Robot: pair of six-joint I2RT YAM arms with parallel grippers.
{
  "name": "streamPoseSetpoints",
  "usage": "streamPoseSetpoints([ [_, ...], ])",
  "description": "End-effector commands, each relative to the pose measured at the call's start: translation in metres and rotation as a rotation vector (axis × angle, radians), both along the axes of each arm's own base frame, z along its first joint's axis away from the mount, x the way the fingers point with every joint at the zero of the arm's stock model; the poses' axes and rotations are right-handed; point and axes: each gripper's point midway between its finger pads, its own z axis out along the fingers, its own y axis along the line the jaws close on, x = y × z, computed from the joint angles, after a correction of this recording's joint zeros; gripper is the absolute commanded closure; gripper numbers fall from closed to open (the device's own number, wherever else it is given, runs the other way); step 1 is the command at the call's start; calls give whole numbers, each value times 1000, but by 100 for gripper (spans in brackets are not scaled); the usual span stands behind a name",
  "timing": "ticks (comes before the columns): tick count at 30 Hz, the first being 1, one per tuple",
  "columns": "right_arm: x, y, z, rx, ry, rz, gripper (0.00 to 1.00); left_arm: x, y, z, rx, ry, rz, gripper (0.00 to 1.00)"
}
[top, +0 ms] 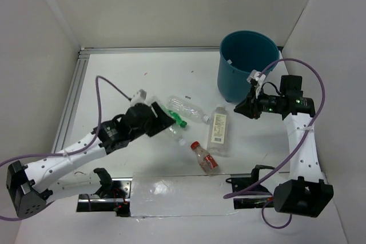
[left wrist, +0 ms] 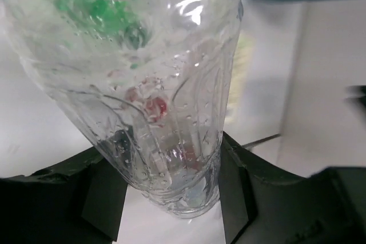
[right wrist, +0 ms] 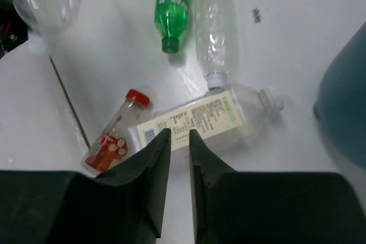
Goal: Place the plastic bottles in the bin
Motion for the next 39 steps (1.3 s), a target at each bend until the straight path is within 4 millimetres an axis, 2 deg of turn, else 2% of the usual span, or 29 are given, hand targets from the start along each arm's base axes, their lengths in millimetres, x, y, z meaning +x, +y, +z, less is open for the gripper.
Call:
streamPoseSetpoints([
  [1, -16, 2, -15, -15, 97, -2, 71, 56, -12, 98, 46, -374, 14, 100],
  [2, -19, 2, -16, -19, 102, -11, 62, 72, -22, 146, 18, -503, 15, 100],
  [4, -23, 1, -17, -29, 91, -17, 50, 91, -39, 179, 9, -597, 14, 100],
  [5, -22, 1, -14, -32, 71, -17, 44, 112, -54, 199, 14, -646, 20, 100],
  [6, -22, 1, -14, -32, 71, -17, 43, 122, -65, 219, -22, -698, 32, 100],
  [7, -23, 1, -12, -34, 59, -17, 41, 139, -67, 230, -28, -729, 58, 100],
  [8, -24, 1, -13, -38, 58, -12, 40, 145, -79, 240, -54, -747, 49, 100],
  [10, -27, 0, -13, -49, 54, -13, 35, 177, -96, 263, -102, -797, 83, 100],
  [11, -26, 0, -16, -57, 53, -2, 32, 184, -106, 267, -108, -814, 75, 100],
  [13, -27, 0, -21, -66, 78, 1, 31, 214, -125, 271, -146, -815, 86, 99],
  [15, -26, 0, -22, -73, 94, 5, 30, 226, -146, 267, -189, -792, 70, 97],
  [16, -25, 3, -22, -73, 99, 17, 30, 230, -153, 282, -230, -810, 73, 97],
  [17, -26, 4, -26, -82, 117, 30, 30, 245, -171, 255, -213, -775, 56, 96],
  [18, -27, 5, -27, -94, 118, 35, 30, 249, -175, 266, -243, -789, 65, 94],
  [19, -27, 5, -27, -91, 126, 31, 30, 254, -181, 261, -240, -786, 64, 94],
  [20, -25, 5, -27, -98, 120, 30, 30, 261, -196, 243, -232, -773, 52, 94],
  [21, -22, 3, -28, -110, 118, 13, 30, 265, -200, 241, -234, -775, 53, 94],
  [22, -22, 4, -32, -113, 128, 12, 30, 264, -205, 255, -246, -797, 60, 93],
  [25, -19, 0, -31, -129, 112, -27, 28, 271, -221, 252, -230, -823, 45, 87],
  [27, -16, -2, -31, -140, 104, -35, 24, 272, -236, 236, -215, -809, 4, 74],
  [29, -15, -1, -35, -147, 119, -29, 18, 271, -239, 239, -219, -821, -14, 60],
  [30, -14, -2, -38, -150, 138, -38, 18, 271, -245, 230, -207, -817, -40, 34],
  [31, -14, -1, -42, -158, 151, -28, 18, 271, -245, 230, -207, -817, -40, 20],
  [32, -12, 1, -50, -160, 200, -27, 17, 272, -249, 223, -204, -810, -56, 11],
  [34, -5, -1, -52, -172, 237, -57, 15, 272, -249, 219, -186, -807, -62, 1],
  [36, -5, 5, -64, -176, 319, -58, 15, 271, -248, 214, -177, -797, -65, 1],
  [37, -1, 7, -62, -171, 318, -58, 15, 269, -245, 224, -172, -824, -66, 1],
  [38, -1, 13, -63, -165, 332, -50, 14, 271, -243, 224, -157, -831, -59, 1],
  [39, 3, 15, -65, -158, 357, -74, 14, 270, -238, 238, -162, -856, -40, 1],
])
